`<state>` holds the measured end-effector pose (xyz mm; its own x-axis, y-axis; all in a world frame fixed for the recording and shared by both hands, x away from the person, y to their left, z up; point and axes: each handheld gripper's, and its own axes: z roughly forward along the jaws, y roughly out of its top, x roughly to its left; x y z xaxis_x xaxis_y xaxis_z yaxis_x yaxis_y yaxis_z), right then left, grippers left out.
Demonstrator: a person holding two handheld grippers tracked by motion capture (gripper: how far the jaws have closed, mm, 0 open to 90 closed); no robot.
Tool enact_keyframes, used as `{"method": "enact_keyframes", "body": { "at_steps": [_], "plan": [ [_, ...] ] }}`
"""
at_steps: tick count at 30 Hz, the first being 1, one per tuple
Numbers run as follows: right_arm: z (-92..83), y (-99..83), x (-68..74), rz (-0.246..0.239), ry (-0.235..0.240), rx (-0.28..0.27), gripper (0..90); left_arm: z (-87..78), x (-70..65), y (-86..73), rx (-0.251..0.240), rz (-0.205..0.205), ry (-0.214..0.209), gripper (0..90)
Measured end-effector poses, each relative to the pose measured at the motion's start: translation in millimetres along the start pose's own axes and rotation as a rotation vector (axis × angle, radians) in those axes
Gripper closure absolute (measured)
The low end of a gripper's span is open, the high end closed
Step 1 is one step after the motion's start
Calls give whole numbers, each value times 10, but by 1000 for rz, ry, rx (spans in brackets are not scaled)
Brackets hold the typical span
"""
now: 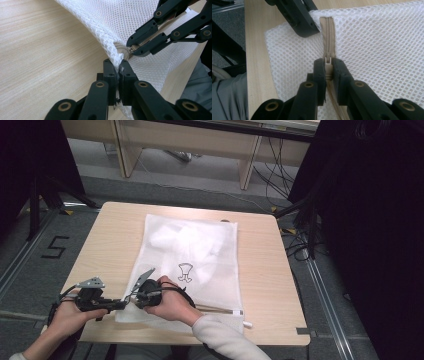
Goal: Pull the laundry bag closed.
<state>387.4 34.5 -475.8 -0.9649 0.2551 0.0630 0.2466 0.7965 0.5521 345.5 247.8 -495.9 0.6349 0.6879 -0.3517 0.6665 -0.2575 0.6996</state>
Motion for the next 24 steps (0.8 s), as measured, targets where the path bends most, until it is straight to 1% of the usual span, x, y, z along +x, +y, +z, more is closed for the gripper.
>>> {"method": "enact_keyframes", "body": {
  "at_steps": [3, 4, 5, 6, 8, 9, 12, 14, 15, 16, 21, 22, 24],
  "plan": [
    [-5, -12, -6, -8, -5, -13, 825, -6, 4, 0, 0, -1, -1, 854],
    [-15, -19, -6, -9, -4, -6, 825, -5, 4, -2, 0, -3, -2, 854],
    [-10, -30, -16, -20, -1, -9, 825, -5, 3, -2, 0, -2, -1, 853],
    [-4, -44, -21, -21, -1, -15, 825, -2, 0, -1, 0, 0, 1, 854],
    [-4, -60, -25, -15, 1, -19, 825, 2, -1, -1, 3, 1, 0, 853],
    [-9, -67, -18, 0, 1, -15, 825, 2, 1, -2, 4, 1, -1, 853],
    [-21, -62, -15, -3, -1, -13, 825, -5, 6, -2, 6, 7, 1, 852],
    [-26, -63, -5, 10, 2, -15, 825, 3, -1, -2, 5, 5, 2, 852],
    [-28, -63, -11, 2, 3, -15, 825, 2, 1, -2, 10, 10, 1, 852],
    [-28, -61, -23, -16, -1, -19, 825, 3, -2, -1, 10, 10, 2, 852],
    [-28, -69, -13, -9, 1, -8, 826, 1, -1, -5, 10, 2, 5, 852],
    [-32, -72, -12, 0, -2, -9, 826, 15, -3, -13, -7, 2, 7, 852],
    [-42, -75, -13, 1, -2, -6, 826, 17, -4, -11, -6, 2, 6, 852]
  ]
}}
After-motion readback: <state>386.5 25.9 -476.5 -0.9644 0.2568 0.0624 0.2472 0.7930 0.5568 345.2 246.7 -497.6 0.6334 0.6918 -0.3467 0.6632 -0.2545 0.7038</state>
